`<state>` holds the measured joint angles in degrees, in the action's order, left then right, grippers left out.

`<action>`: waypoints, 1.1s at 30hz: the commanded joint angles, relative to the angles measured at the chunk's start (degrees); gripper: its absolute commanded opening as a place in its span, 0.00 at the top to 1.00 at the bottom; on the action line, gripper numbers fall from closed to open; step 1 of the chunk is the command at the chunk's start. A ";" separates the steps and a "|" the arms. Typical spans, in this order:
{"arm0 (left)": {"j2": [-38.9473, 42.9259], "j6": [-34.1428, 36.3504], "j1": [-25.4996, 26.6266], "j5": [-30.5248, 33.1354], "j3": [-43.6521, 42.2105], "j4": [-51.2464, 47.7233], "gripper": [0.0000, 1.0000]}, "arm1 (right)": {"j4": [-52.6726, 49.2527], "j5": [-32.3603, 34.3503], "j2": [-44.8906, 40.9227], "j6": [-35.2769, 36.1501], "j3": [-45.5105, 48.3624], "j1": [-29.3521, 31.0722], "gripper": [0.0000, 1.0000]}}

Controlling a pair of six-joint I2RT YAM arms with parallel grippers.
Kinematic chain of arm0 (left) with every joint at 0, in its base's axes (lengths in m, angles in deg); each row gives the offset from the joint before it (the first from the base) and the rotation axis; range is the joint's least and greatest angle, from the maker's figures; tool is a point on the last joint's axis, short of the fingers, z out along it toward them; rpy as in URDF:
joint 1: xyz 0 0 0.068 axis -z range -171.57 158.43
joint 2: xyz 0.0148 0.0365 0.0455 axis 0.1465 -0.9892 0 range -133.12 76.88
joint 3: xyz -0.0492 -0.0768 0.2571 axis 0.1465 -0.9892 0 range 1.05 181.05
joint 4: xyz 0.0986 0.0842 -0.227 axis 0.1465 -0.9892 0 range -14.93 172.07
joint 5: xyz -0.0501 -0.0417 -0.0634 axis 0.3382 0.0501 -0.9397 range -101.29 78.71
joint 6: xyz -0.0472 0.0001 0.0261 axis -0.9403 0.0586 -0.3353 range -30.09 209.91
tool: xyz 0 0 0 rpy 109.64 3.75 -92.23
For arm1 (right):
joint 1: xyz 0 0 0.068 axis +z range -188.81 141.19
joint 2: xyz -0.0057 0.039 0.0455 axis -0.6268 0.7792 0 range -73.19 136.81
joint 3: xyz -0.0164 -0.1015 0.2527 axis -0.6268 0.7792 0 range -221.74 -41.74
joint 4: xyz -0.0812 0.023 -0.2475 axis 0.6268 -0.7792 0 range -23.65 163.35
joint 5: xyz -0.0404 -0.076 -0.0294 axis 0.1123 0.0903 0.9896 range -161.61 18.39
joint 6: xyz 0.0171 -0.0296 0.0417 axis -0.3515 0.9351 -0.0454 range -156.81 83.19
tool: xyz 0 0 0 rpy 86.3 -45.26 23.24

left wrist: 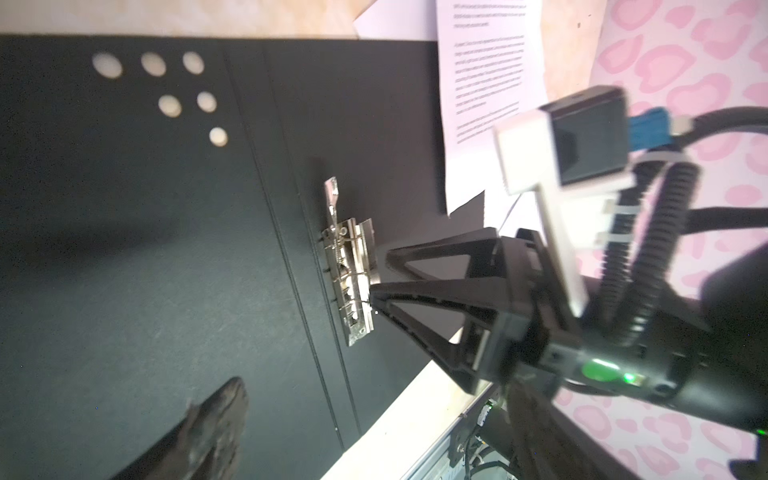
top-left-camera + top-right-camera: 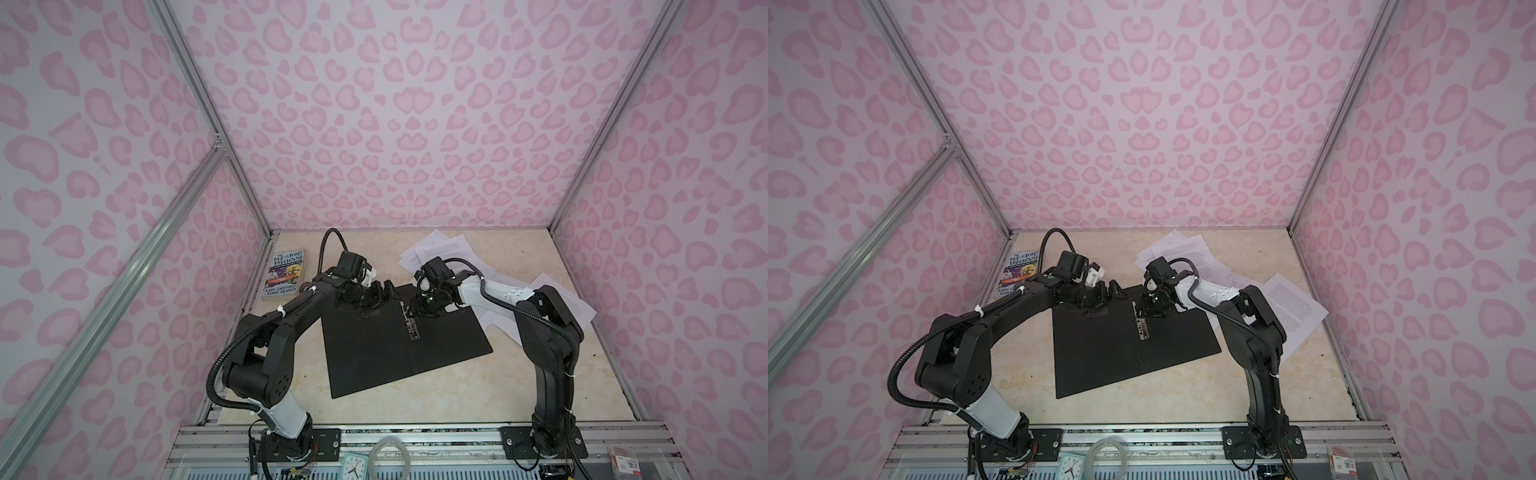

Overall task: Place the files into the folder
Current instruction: 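Pull the clip lever open with the right gripper while the left gripper holds the folder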

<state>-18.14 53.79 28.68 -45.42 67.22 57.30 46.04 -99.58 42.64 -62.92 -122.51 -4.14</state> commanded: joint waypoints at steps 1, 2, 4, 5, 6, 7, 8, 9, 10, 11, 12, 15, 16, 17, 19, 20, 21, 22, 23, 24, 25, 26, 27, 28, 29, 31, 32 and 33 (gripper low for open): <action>2.06 -1.09 -0.10 -0.76 1.29 -1.07 0.01 | -2.40 -0.49 1.62 0.80 -1.50 0.14 0.65; 2.49 -1.27 -0.07 -0.68 1.40 -1.07 0.01 | -2.99 -0.36 2.14 0.94 -2.15 0.22 0.67; 3.62 -1.74 -0.07 -0.46 1.61 -1.07 0.01 | -4.52 0.10 3.16 1.40 -3.27 0.44 0.70; 4.05 -1.89 -0.15 -0.35 1.62 -1.01 0.01 | -4.68 0.04 3.42 1.60 -3.34 0.47 0.71; 4.43 -1.98 -0.19 -0.32 1.64 -0.98 0.01 | -4.62 -0.14 3.46 1.60 -3.23 0.57 0.72; 4.75 -2.11 -0.18 -0.32 1.72 -0.98 0.01 | -4.51 -0.25 3.52 1.58 -3.00 0.57 0.73; 5.04 -2.24 -0.21 -0.25 1.77 -1.02 0.01 | -4.58 -0.16 3.52 1.53 -2.84 0.57 0.73; 5.31 -2.29 -0.19 -0.24 1.85 -1.01 0.01 | -4.59 -0.14 3.45 1.54 -2.73 0.64 0.74; 5.50 -2.38 -0.16 -0.15 1.98 -0.98 0.01 | -4.59 -0.16 3.44 1.56 -2.63 0.66 0.75; 5.54 -2.46 -0.25 -0.06 1.99 -1.00 0.01 | -4.59 -0.24 3.28 1.49 -2.50 0.73 0.76; 5.52 -2.42 -0.24 0.03 2.03 -1.06 0.01 | -4.59 -0.25 3.18 1.42 -2.45 0.81 0.77; 5.55 -2.46 -0.30 0.11 2.29 -1.24 0.01 | -4.85 -0.24 2.60 1.10 -2.45 1.29 0.82; 5.59 -2.38 -0.26 0.12 2.38 -1.39 0.01 | -4.94 -0.50 2.42 0.85 -2.54 1.39 0.84; 5.70 -2.38 -0.37 0.20 2.54 -1.57 0.01 | -4.95 -0.93 2.34 0.41 -2.72 1.52 0.86; 6.22 -2.38 -0.78 0.37 2.95 -1.98 0.01 | -5.02 -1.84 2.05 -0.70 -3.44 1.81 0.89; 6.58 -2.38 -1.03 0.53 3.22 -2.24 0.01 | -5.14 -2.07 1.95 -1.14 -3.84 1.87 0.89; 6.95 -2.44 -1.38 0.79 3.60 -2.65 0.01 | -5.41 -2.56 1.86 -1.84 -5.18 2.19 0.90; 7.45 -2.42 -1.74 1.11 4.08 -3.18 0.01 | -5.63 -3.13 1.90 -2.37 -6.51 2.39 0.90; 7.81 -2.37 -2.10 1.40 4.55 -3.70 0.01 | -5.73 -3.72 2.02 -3.02 -7.33 2.65 0.90; 8.31 -2.37 -2.54 1.77 5.11 -4.37 0.01 | -5.82 -4.40 2.19 -3.83 -8.31 2.93 0.90; 8.71 -2.30 -3.06 2.23 5.81 -5.15 0.01 | -5.82 -5.12 2.52 -4.92 -9.26 3.27 0.90; 9.03 -2.21 -3.45 2.55 6.42 -5.84 0.01 | -5.54 -6.13 2.87 -6.08 -10.01 3.36 0.90; 9.38 -2.07 -3.86 2.97 7.11 -6.65 0.01 | -5.12 -6.84 3.14 -7.06 -10.61 3.50 0.91; 9.77 -1.86 -4.13 3.39 7.74 -7.39 0.01 | -4.57 -7.59 3.45 -7.96 -11.18 3.81 0.91; 10.14 -1.70 -4.35 3.61 8.24 -7.89 0.01 | -4.11 -7.99 3.75 -8.60 -11.69 4.03 0.91; 10.82 -1.50 -4.57 3.72 8.82 -8.57 0.01 | -3.98 -8.24 4.72 -9.76 -13.28 4.49 0.91; 11.12 -1.41 -4.65 3.72 8.96 -8.83 0.01 | -4.00 -8.32 5.20 -10.33 -13.88 4.73 0.91; 11.50 -1.41 -4.83 3.80 8.92 -9.04 0.01 | -3.62 -8.65 5.74 -11.11 -14.46 4.94 0.91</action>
<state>-7.91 51.56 24.20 -42.36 75.40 50.63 40.71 -105.79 47.10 -70.94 -135.76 0.37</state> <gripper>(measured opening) 0.989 0.104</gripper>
